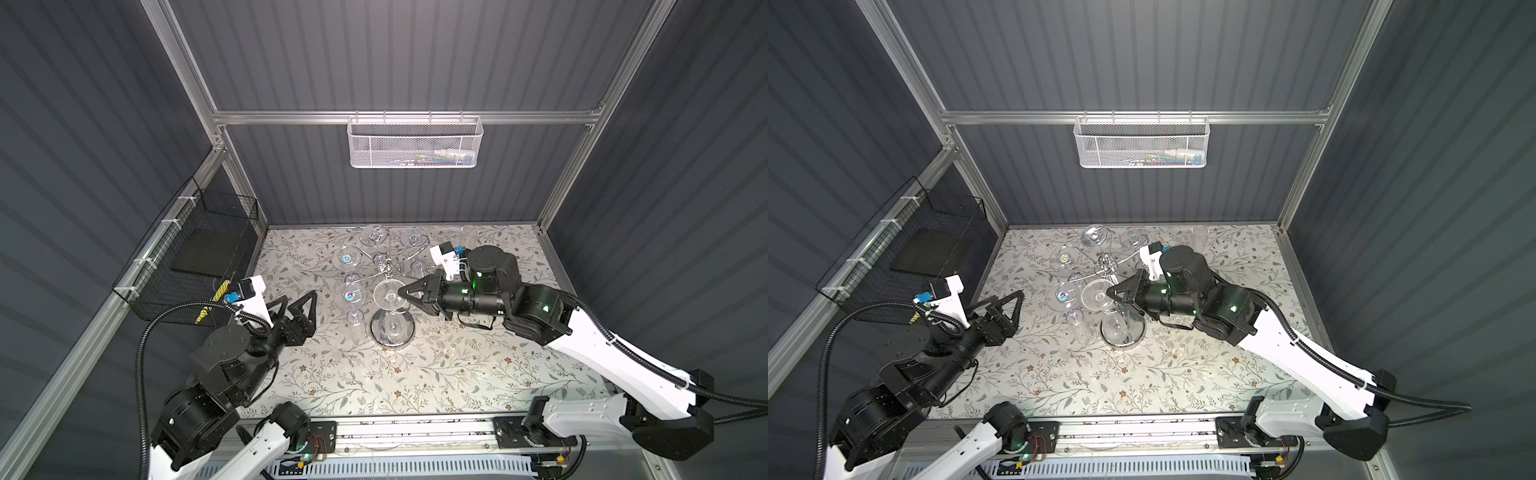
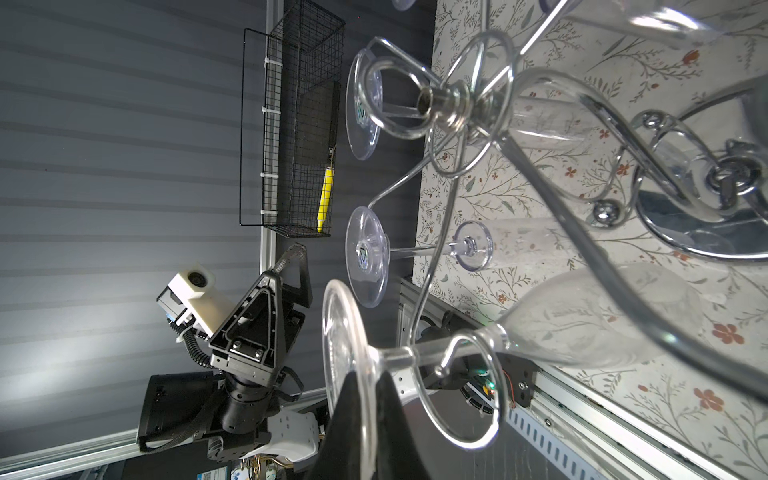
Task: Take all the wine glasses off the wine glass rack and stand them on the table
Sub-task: 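Close the right gripper on the flute foot and pull it off the rack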
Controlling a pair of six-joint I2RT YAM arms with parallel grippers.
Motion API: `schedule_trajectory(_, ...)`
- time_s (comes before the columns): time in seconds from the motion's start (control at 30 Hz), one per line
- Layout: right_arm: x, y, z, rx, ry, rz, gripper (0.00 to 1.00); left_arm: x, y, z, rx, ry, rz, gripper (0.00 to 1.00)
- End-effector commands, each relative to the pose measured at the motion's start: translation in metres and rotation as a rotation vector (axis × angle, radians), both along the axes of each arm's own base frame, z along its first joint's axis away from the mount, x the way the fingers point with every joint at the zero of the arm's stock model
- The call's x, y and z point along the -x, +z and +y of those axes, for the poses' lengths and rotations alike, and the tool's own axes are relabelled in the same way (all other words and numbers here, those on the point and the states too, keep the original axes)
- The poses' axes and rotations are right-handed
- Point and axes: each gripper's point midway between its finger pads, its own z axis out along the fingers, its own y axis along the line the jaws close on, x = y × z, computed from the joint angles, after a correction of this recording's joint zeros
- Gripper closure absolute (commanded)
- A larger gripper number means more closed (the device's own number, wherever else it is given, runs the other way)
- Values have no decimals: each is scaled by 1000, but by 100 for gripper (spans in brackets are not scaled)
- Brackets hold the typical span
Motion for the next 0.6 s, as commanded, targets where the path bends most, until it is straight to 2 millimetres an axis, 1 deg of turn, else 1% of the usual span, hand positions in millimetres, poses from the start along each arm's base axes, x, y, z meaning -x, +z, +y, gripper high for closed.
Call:
schedule_trajectory(0.0, -6, 10, -7, 2, -32, -10, 100, 6, 7, 8, -17, 13, -27, 20)
schedule_trajectory(0.23, -19, 4, -14, 0, -68, 37, 100, 7, 2, 11, -22, 24, -18, 20)
schedule_trajectory(0.37, -25, 6, -21, -10, -88, 40, 100, 7, 0, 12, -21, 27, -15, 20)
schedule_trajectory(0.57, -32, 8, -33, -20, -127, 44, 100, 7, 2, 12, -26, 27, -15, 19)
